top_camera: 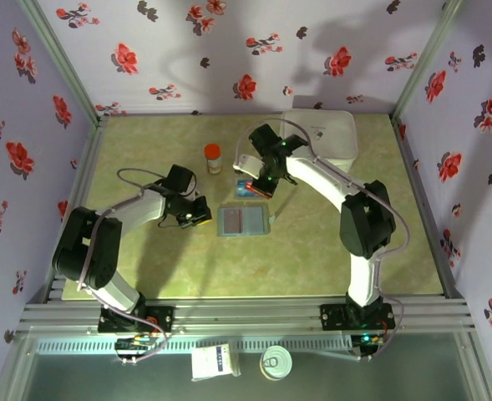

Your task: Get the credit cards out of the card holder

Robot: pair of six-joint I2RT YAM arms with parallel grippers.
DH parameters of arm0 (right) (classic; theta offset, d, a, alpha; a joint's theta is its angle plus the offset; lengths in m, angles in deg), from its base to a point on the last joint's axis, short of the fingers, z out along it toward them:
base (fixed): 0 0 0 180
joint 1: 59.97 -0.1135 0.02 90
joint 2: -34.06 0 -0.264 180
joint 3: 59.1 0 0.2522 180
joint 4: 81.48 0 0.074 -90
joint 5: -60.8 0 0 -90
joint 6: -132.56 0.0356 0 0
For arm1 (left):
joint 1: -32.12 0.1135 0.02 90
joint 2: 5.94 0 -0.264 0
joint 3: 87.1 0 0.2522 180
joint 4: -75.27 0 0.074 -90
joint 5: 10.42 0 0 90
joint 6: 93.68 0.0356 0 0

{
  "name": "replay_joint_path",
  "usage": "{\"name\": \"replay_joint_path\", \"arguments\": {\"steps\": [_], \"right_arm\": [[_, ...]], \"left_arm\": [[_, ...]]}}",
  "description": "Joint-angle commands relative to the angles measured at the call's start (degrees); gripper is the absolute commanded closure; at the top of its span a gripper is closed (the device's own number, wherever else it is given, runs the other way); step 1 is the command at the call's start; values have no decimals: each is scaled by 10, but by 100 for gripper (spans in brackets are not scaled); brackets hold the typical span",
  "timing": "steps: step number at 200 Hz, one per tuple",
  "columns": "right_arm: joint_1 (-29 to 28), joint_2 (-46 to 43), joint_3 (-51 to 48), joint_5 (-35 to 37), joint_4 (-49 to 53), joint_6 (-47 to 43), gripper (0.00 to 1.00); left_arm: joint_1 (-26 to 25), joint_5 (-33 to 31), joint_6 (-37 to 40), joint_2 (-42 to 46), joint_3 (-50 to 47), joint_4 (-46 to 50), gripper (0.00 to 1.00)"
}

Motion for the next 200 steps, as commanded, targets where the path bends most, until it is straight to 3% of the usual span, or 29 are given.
{"name": "replay_joint_path", "arguments": {"steps": [1,74,180,200], "right_arm": [[13,32,67,8,49,-108,100],[34,158,267,-36,130,-152,100],[48,212,303,-53,112,-164,96],[50,214,312,-59,117,-164,100]], "left_arm": [[13,2,16,24,-12,5,93],[30,3,19,33,-16,20,93],[41,2,23,26,-16,29,92],[42,4,24,22,-14,27,94]]}}
